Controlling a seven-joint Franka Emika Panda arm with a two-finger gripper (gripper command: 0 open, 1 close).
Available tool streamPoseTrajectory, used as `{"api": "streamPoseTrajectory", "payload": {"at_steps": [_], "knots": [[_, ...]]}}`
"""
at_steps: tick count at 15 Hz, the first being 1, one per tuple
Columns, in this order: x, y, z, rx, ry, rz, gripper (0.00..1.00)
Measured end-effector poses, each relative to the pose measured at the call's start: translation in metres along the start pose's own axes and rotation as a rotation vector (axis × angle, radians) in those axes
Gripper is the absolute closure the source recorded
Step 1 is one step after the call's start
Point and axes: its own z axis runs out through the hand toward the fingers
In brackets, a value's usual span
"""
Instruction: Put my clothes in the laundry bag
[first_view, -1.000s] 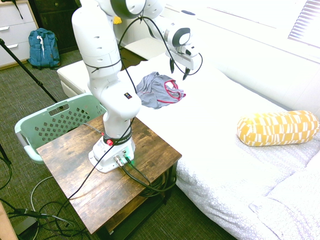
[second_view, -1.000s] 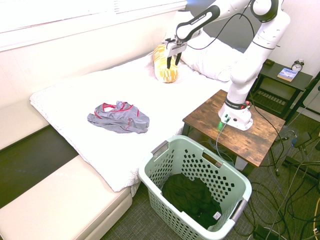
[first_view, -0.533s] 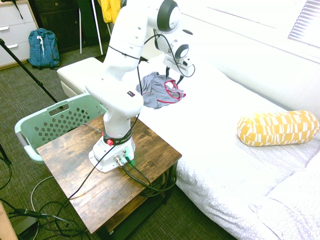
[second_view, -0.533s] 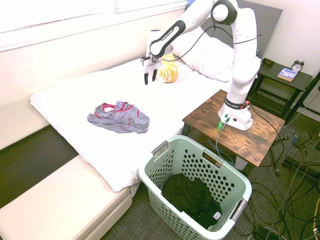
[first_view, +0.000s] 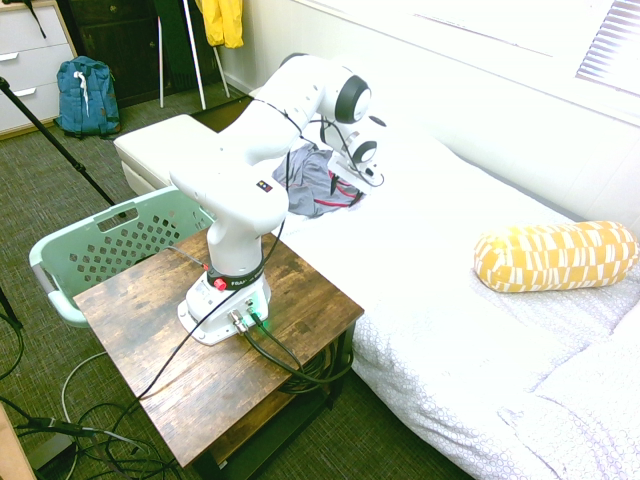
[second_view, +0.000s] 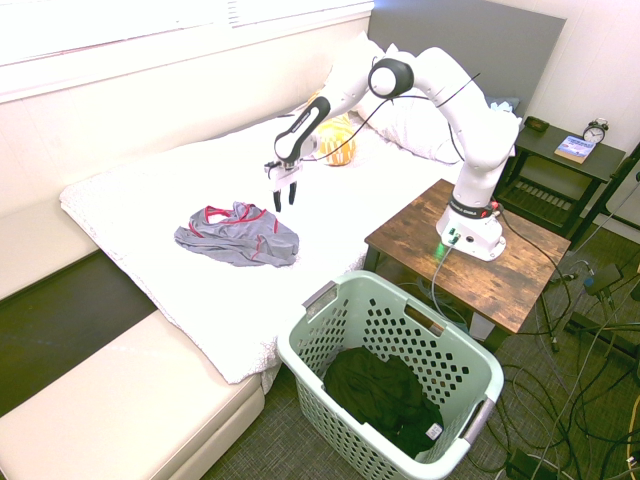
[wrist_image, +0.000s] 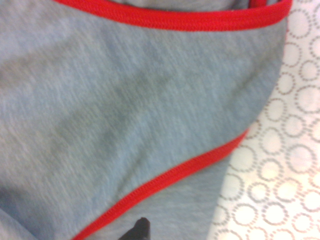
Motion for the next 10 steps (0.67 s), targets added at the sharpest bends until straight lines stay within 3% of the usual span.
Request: {"api": "streamPoseTrajectory", "payload": {"at_steps": [5,8,10], "knots": [[-0.018,-0.054,0.034,0.014,-0.116,-0.040,0.00],[-0.038,-0.061,0.069,0.007,-0.174,-0.044,0.00],[-0.044,-0.069,0.068,0.012,-0.191,-0.053,0.00]]}}
